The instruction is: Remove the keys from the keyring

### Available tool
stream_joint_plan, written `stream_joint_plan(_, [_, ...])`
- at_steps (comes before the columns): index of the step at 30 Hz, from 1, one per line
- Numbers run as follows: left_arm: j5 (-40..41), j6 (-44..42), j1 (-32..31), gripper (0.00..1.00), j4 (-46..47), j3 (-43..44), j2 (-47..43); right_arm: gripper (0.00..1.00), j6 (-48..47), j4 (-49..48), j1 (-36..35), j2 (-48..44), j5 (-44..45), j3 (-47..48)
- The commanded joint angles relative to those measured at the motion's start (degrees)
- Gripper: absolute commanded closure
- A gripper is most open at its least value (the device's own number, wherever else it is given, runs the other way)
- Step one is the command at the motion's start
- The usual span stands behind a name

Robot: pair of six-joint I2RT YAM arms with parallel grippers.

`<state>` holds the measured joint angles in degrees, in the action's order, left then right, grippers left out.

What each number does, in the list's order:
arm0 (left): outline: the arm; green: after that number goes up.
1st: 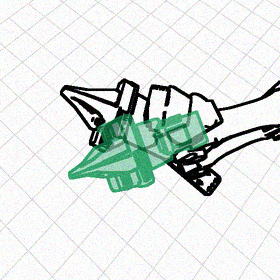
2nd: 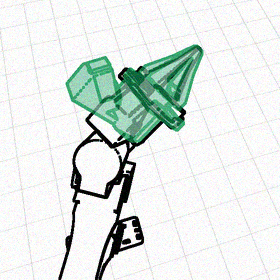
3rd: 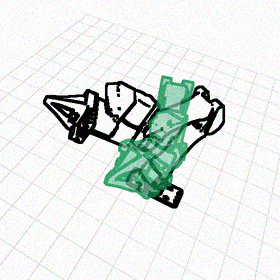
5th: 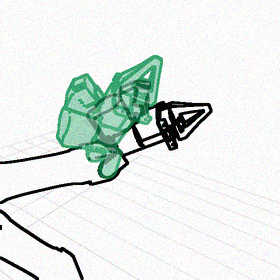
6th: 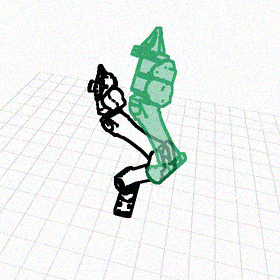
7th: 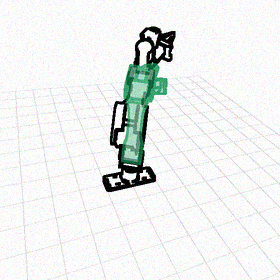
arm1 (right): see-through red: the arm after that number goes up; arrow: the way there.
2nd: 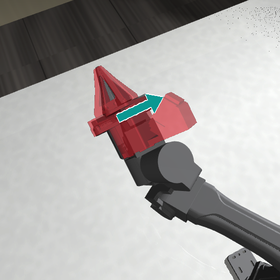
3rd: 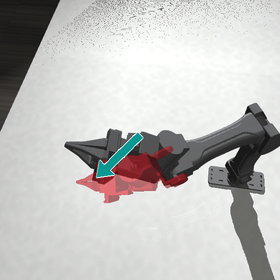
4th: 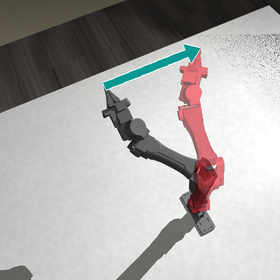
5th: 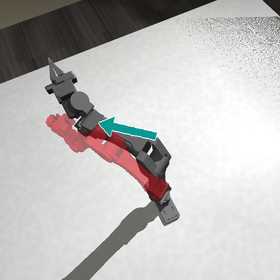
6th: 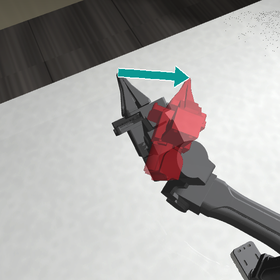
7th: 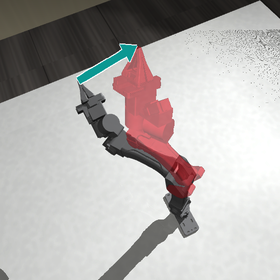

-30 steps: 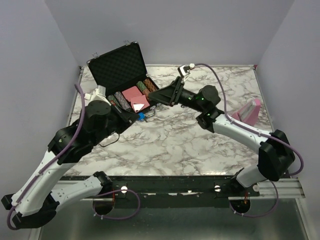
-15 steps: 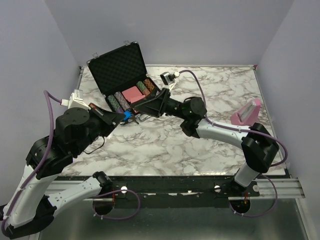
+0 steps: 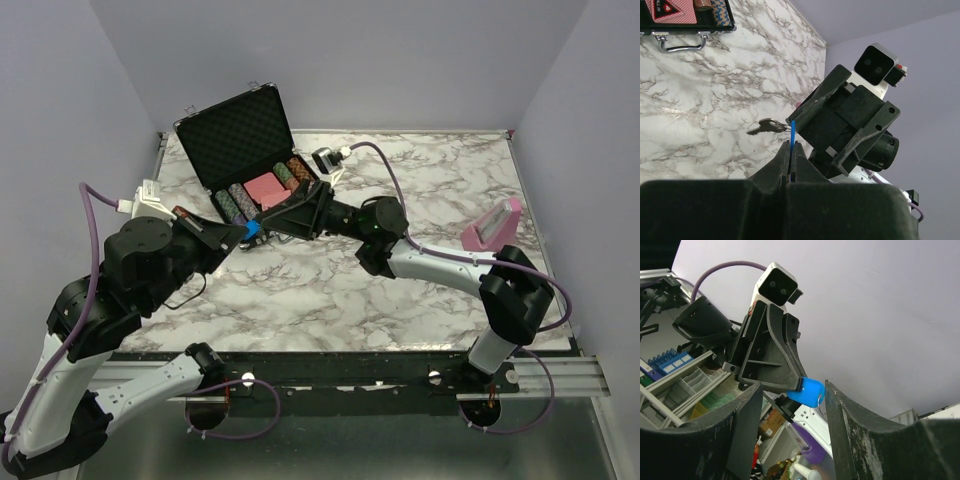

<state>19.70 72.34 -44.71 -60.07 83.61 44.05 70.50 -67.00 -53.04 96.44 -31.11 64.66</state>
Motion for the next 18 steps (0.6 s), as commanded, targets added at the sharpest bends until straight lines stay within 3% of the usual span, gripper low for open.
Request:
stream_joint_plan(1, [0.8,0.6,0.3,1.00,0.8,0.8,-0.9,0.42,-0.8,-1.2,-0.8,0.9,-2.0,2.1])
stream_joint_plan(18, [0.8,1.1,0.2,1.00,2.2,0.8,-2.3,0.43,-4.5,6.4,-2.0,2.2,-2.7,4.2])
